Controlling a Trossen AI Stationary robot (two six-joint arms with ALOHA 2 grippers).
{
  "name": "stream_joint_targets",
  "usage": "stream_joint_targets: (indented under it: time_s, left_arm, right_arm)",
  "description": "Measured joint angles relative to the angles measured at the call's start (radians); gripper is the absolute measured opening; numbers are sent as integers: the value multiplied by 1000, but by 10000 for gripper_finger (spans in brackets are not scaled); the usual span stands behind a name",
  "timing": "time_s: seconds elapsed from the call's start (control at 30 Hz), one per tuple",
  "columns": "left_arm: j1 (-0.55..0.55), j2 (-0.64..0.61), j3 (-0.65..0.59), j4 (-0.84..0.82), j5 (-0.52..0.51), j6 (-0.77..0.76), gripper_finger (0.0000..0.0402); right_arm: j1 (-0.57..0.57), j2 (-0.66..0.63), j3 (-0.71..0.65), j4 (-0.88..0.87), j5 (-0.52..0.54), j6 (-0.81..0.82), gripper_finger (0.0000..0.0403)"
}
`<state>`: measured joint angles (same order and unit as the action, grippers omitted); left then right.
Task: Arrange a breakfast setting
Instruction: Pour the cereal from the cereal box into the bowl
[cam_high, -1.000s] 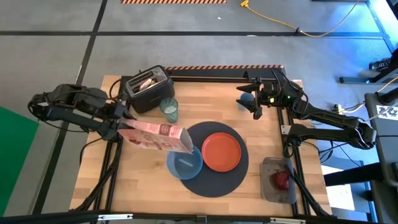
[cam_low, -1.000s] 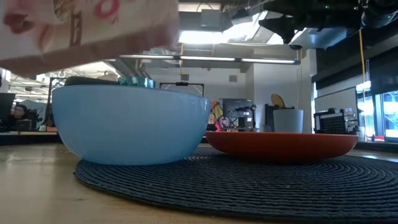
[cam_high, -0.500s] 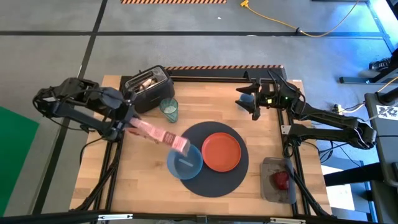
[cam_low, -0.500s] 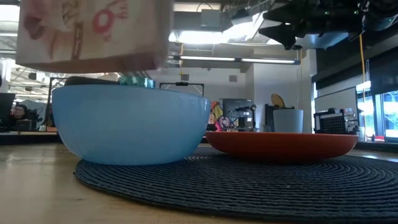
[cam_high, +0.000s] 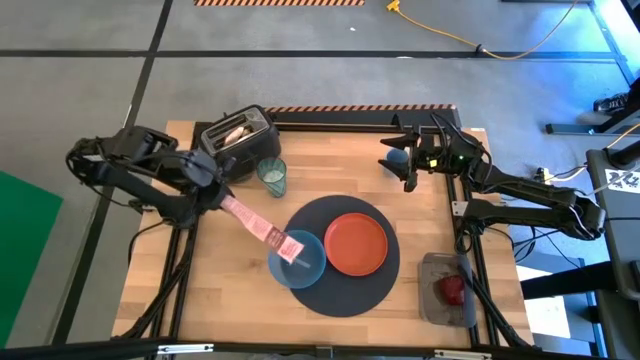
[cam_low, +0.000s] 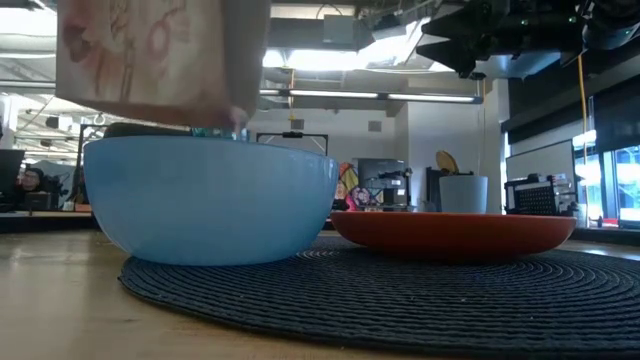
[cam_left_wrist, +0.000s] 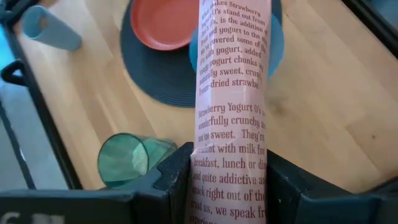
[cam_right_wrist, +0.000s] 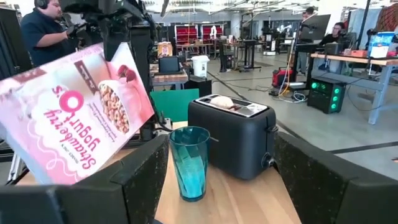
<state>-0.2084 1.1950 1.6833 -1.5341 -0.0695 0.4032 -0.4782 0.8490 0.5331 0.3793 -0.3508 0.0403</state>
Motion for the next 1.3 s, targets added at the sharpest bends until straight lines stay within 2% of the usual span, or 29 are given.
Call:
stream_joint_targets:
  time_s: [0.27, 0.53, 0.7, 1.3]
  left_arm:
    - [-82, 60, 0, -3, -53, 1, 142]
    - [-123, 70, 0, -28, -133, 0, 142]
    - [-168, 79, 0, -11, -148, 0, 142]
    - [-207, 105, 0, -37, -208, -26, 142]
  right_arm:
    - [0, 0, 0, 16, 0, -2, 280]
    - [0, 0, 0, 16, 10, -21, 280]
    - [0, 0, 0, 15, 10, -21, 280]
    - [0, 39, 0, 30, 26, -20, 280]
